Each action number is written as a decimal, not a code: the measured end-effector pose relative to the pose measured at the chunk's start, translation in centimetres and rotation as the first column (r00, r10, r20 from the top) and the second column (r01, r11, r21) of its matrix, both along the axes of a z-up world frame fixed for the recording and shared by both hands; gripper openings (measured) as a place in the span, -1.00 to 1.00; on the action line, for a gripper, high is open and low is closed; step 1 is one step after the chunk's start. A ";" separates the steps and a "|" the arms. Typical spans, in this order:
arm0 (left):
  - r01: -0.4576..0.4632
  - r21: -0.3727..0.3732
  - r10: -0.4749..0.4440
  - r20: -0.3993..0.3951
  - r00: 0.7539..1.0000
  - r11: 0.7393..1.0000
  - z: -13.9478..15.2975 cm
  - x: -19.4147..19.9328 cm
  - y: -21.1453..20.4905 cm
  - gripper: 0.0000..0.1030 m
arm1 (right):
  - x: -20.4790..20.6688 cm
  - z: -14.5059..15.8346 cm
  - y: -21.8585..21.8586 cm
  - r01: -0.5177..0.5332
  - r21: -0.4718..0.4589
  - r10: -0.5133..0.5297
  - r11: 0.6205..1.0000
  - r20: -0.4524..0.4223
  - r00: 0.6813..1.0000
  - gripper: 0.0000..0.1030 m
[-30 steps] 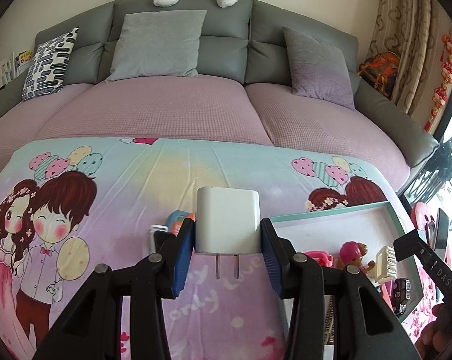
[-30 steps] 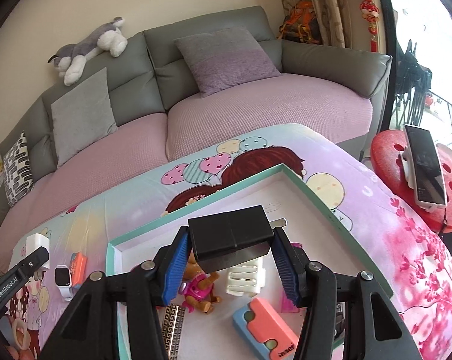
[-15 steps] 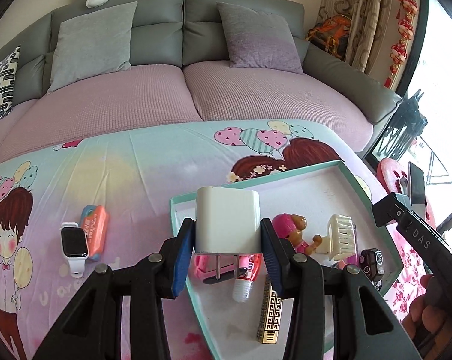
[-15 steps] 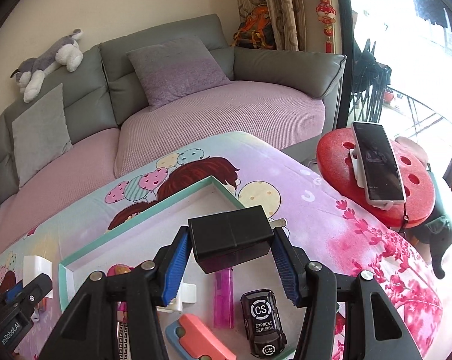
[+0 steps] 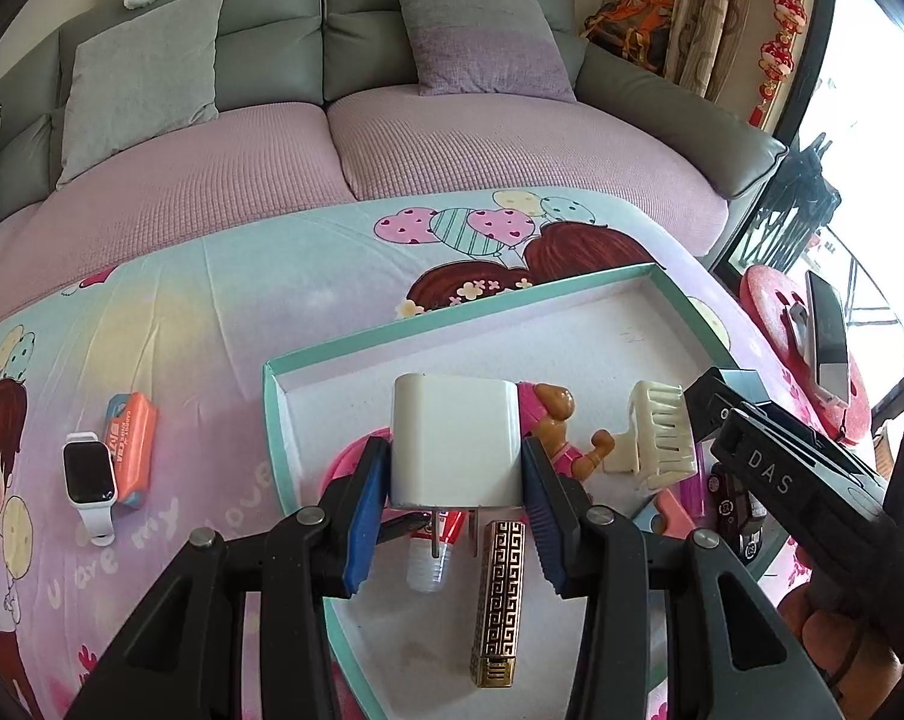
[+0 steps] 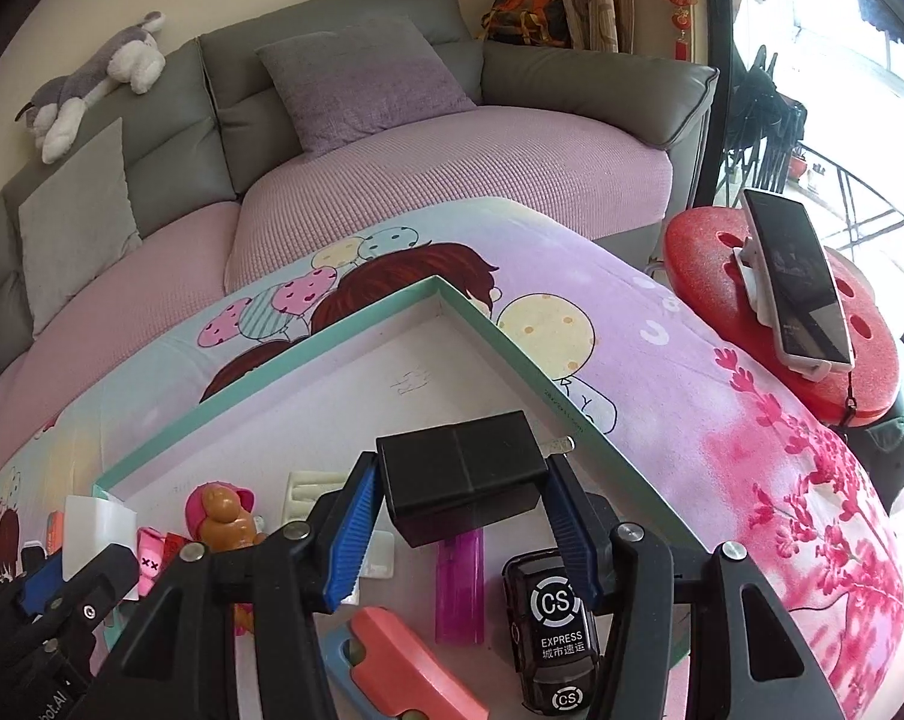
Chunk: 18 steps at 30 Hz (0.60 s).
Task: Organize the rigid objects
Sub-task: 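Lower the charger and adapter into the tray while both tools open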
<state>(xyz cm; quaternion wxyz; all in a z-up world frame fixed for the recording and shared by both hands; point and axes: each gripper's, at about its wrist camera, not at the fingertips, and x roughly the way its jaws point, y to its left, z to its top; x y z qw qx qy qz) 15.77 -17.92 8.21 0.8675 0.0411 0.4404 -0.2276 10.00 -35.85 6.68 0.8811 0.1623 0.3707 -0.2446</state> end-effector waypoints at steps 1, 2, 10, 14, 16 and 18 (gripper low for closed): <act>0.001 0.001 -0.001 -0.003 1.000 1.000 -0.1 0.0 0.0 -0.12 | 0.0 -0.1 0.0 -0.001 0.001 0.001 1.000 -0.005 1.000 0.11; 0.002 0.003 -0.002 -0.006 1.000 1.000 -0.2 0.1 -0.1 -0.12 | 0.1 -0.2 0.0 -0.001 0.002 0.001 1.000 -0.010 1.000 0.11; -0.007 -0.008 0.007 -0.012 1.000 1.000 -0.1 0.2 0.3 -0.04 | 0.3 -0.4 0.1 -0.005 0.002 0.005 1.000 -0.030 1.000 0.12; -0.025 -0.008 0.025 -0.009 1.000 1.000 0.1 0.3 0.7 0.08 | 0.4 -0.3 0.2 -0.004 -0.002 0.004 1.000 -0.030 1.000 0.14; -0.035 -0.013 0.034 -0.010 0.999 0.999 0.2 0.4 1.1 0.08 | 0.4 -0.1 0.2 -0.004 -0.009 0.004 1.000 -0.025 1.000 0.17; -0.047 -0.018 0.047 -0.010 0.999 0.999 0.3 0.5 1.4 0.10 | 0.4 -0.1 0.3 -0.004 -0.016 0.004 1.000 -0.027 1.000 0.31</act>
